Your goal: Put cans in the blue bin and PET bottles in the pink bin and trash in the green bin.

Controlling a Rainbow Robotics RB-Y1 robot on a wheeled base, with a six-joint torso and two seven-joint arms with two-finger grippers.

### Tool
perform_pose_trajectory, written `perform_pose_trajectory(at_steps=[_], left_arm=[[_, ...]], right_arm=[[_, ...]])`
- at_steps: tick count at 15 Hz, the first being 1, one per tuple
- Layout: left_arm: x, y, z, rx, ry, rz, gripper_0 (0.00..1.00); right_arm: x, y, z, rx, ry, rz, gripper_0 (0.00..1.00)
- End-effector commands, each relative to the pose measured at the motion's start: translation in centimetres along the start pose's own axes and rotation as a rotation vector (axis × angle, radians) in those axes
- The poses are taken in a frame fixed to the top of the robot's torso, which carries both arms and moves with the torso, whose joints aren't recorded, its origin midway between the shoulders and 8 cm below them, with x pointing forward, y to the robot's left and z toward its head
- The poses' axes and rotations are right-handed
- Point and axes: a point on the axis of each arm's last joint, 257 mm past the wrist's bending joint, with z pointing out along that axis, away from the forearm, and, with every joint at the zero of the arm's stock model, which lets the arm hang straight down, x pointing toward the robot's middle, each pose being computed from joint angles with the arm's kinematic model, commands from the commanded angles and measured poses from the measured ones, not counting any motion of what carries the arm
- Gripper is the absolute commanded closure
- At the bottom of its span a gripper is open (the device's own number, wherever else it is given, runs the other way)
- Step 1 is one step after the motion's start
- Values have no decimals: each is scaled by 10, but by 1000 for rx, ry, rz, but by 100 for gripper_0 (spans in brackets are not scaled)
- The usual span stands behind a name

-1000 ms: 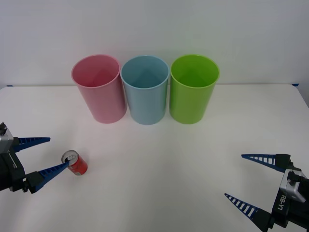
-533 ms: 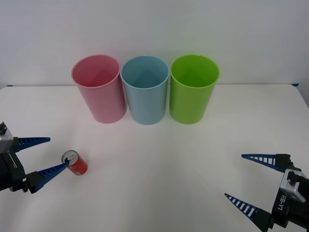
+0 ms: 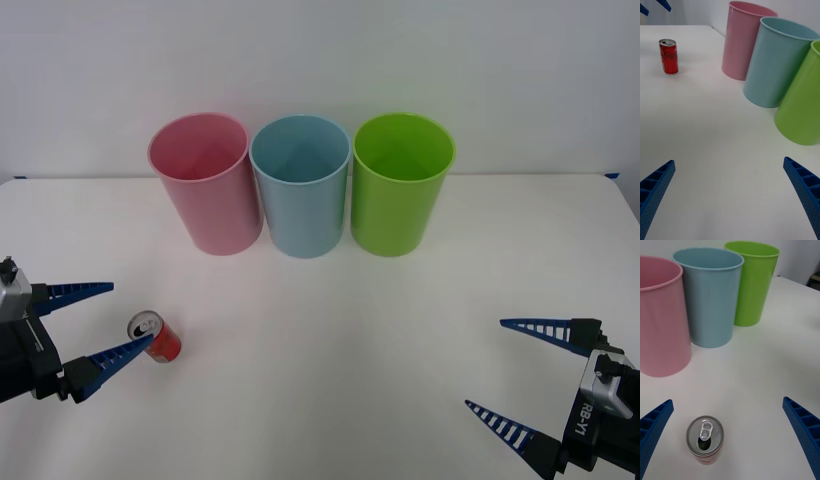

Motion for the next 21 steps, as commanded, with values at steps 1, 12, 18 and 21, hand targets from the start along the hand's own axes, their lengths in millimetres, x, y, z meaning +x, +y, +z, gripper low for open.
perform_pose_trajectory(at_steps=[1,12,18,21], left_arm=[[-7,-3,-7,13,-59,6,0],[9,36,-65,4,-239,75,0],[50,50,-76,-51,-263,-8,0],[70,55,-78,-89,-272,10,0]], right_arm=[[0,0,0,0,0,0,0],[0,0,0,0,0,0,0],[0,0,0,0,0,0,0],[0,0,0,0,0,0,0]])
